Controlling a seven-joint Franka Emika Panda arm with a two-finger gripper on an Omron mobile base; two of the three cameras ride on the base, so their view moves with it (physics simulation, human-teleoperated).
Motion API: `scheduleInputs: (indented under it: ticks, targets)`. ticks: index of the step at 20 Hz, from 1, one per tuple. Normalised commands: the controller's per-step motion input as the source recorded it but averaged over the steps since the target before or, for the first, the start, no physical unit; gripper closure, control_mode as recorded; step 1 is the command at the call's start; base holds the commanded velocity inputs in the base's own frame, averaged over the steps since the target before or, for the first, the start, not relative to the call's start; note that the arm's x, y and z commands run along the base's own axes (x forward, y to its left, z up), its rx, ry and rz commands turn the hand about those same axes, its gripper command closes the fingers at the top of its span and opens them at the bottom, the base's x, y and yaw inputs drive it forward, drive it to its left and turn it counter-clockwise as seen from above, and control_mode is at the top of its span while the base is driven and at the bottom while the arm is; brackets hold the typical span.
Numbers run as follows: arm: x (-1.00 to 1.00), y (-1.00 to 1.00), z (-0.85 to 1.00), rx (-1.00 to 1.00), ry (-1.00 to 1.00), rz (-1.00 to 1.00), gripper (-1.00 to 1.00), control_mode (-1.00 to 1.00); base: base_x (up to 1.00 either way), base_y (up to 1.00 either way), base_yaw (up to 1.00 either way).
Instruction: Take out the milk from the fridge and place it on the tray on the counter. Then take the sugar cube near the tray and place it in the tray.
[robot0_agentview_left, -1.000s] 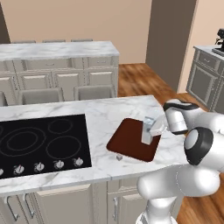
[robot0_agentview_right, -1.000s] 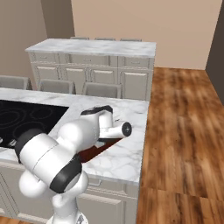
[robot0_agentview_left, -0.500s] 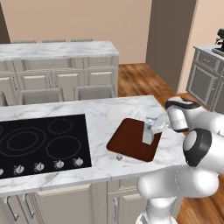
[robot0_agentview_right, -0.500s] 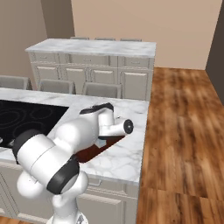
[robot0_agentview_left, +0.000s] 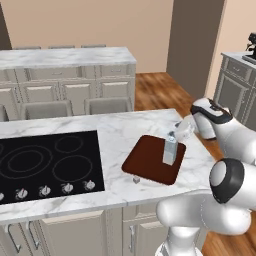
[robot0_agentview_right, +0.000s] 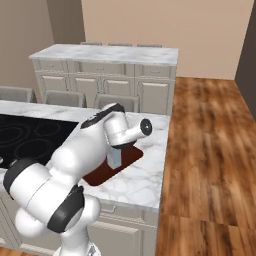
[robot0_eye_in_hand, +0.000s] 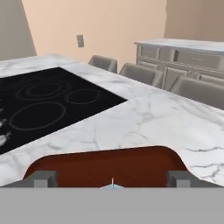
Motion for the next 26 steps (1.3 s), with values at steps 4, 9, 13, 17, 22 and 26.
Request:
scheduleInputs:
  ticks: [4, 9, 13, 17, 22, 26]
  targets:
    - [0.0, 0.38, 0.52, -0.1, -0.01, 0.0, -1.0, -1.0, 0.0, 0.0, 0.0]
    - [-0.09, 0.3, 0.58, -0.1, -0.02, -0.01, -1.0, -1.0, 0.0, 0.0, 0.0]
    - [-0.55, 0.64, 0.21, -0.17, 0.0, -0.15, -1.0, -1.0, 0.0, 0.0, 0.0]
    - [-0.72, 0.69, 0.18, -0.18, 0.0, -0.18, -1.0, -1.0, 0.0, 0.0, 0.0]
    - [-0.76, 0.58, 0.06, -0.16, 0.02, -0.24, -1.0, -1.0, 0.0, 0.0, 0.0]
    - [-0.6, 0.49, 0.0, -0.1, 0.15, -0.38, -1.0, -1.0, 0.0, 0.0, 0.0]
